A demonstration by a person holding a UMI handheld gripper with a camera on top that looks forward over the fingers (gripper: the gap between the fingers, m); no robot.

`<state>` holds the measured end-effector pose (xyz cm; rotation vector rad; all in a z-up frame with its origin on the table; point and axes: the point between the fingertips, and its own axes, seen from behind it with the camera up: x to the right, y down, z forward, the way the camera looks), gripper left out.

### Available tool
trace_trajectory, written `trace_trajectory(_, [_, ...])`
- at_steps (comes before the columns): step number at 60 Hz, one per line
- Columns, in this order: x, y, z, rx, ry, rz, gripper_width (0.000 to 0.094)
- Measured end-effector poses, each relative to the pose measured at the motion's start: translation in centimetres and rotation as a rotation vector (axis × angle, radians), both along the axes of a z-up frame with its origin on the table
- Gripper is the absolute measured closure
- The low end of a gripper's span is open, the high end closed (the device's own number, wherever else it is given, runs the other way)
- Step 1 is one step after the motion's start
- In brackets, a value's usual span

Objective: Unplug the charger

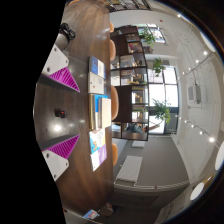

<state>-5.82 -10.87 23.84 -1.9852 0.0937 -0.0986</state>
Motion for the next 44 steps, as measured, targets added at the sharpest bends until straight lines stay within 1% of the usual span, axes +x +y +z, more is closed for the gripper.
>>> trace_trajectory(10, [-1.1,-7.2,2.4,0.023,0.004,-0.019,0.0128])
trace_trajectory(18, [-1.7,-11.9,2.0,-0.004,-0.004,-0.025,0.0129])
trace_trajectory(22, [-2.3,-13.9,1.3,-0.021,-0.011,-0.013,0.0126])
trace_trajectory(35, [-3.7,-17.8,-0.3,-0.071,-0.034,0.009,0.0131])
trace_trajectory(44, [-4.3,-18.7,-0.5,-0.079,-0.035,0.016,0.0131])
